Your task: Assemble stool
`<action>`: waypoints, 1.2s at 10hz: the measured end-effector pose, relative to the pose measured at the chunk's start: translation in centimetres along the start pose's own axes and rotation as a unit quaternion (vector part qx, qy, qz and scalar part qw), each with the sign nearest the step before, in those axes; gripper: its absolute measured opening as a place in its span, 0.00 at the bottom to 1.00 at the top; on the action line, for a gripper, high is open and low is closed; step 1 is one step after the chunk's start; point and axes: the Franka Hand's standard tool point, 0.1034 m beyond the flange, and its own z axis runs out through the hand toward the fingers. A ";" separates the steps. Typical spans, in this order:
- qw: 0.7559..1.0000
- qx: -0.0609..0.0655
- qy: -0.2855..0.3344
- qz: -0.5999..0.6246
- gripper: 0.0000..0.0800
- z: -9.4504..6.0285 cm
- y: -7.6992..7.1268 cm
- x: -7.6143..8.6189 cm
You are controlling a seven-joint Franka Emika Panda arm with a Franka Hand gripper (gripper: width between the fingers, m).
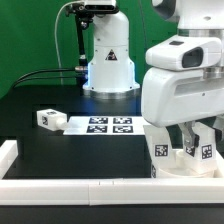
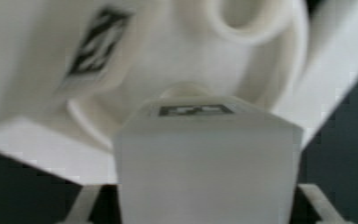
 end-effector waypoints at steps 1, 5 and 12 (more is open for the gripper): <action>0.997 0.003 -0.007 0.080 0.42 0.0 -0.4 -0.2; 0.959 0.009 -0.019 0.282 0.42 0.1 -0.4 -0.4; 0.734 0.052 -0.013 0.677 0.42 0.2 0.6 -0.9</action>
Offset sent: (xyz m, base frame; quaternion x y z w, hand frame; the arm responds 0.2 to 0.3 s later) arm 0.0000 0.0000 0.0000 0.0000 0.0000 0.1938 0.9810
